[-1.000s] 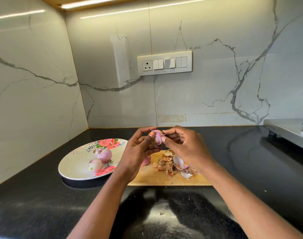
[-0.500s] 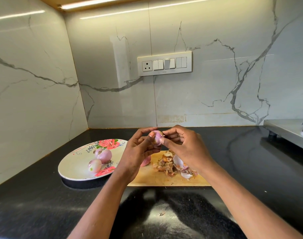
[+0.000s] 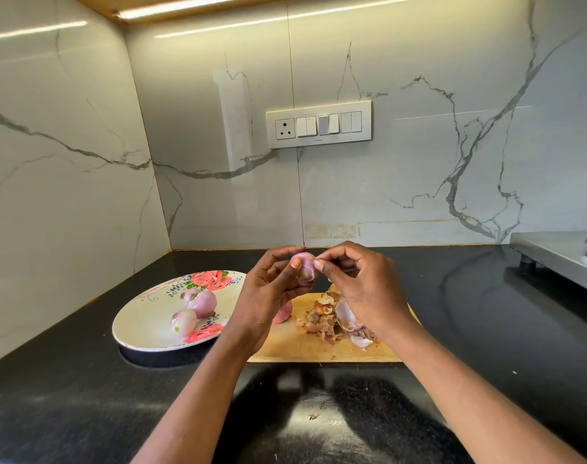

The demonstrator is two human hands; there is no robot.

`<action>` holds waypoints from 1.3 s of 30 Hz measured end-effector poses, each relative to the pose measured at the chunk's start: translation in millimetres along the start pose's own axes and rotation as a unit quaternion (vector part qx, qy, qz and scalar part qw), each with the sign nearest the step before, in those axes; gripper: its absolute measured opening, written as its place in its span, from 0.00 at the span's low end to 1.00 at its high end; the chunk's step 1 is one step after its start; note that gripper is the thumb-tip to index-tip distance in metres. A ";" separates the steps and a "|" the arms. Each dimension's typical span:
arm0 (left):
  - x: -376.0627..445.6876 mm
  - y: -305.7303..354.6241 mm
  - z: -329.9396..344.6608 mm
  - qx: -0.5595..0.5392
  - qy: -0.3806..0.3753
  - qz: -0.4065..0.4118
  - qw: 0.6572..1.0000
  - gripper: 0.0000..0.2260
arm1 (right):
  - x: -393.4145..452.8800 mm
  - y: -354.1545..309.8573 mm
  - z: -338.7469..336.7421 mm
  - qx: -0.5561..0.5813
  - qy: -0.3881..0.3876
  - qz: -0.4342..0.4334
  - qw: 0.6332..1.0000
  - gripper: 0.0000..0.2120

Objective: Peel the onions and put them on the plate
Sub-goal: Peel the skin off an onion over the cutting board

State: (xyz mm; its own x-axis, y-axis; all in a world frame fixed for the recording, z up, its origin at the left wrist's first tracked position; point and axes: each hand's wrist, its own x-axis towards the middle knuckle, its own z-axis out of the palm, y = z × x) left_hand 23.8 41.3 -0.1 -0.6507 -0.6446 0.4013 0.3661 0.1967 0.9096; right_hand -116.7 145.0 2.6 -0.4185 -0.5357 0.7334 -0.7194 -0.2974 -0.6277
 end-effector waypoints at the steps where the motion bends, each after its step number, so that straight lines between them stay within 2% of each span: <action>1: -0.1 -0.1 0.1 0.002 0.000 0.001 1.000 0.17 | 0.1 0.0 0.6 -0.010 0.004 -0.006 1.000 0.04; 5: -0.9 0.4 -0.2 0.002 -0.009 0.003 1.000 0.16 | 1.4 0.4 1.2 -0.034 0.009 -0.017 0.999 0.03; 11: -0.8 2.2 1.6 -0.003 -0.016 0.005 1.000 0.17 | 6.8 11.0 -8.7 -0.037 0.054 0.044 0.997 0.03; 15: -0.2 1.2 0.1 -0.004 -0.005 0.003 1.000 0.17 | 4.9 14.5 -8.9 -0.072 -0.009 0.043 0.996 0.05; 19: 1.4 -1.7 -1.6 0.012 0.016 0.004 1.000 0.19 | 5.3 11.4 -5.0 -0.058 -0.049 0.039 0.996 0.13; 23: 3.7 -4.6 -3.2 0.030 0.036 0.009 0.999 0.21 | 4.8 5.8 -5.6 -0.010 -0.055 0.020 0.998 0.11; 30: 3.5 -5.9 -3.6 0.029 0.026 0.014 0.999 0.18 | 0.6 5.9 -3.5 -0.018 -0.022 -0.004 1.000 0.11; 39: 3.7 -5.5 -3.4 0.031 0.014 0.002 0.999 0.18 | 0.9 6.1 -5.1 -0.024 -0.018 -0.004 1.000 0.04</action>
State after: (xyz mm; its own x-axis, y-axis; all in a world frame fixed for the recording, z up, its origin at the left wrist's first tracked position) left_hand 21.7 35.3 -4.0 -0.6300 -0.6638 0.4031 0.3272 0.2439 0.9129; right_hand -124.2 146.7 0.8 -0.3928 -0.5610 0.7287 -0.7491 -0.2643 -0.6074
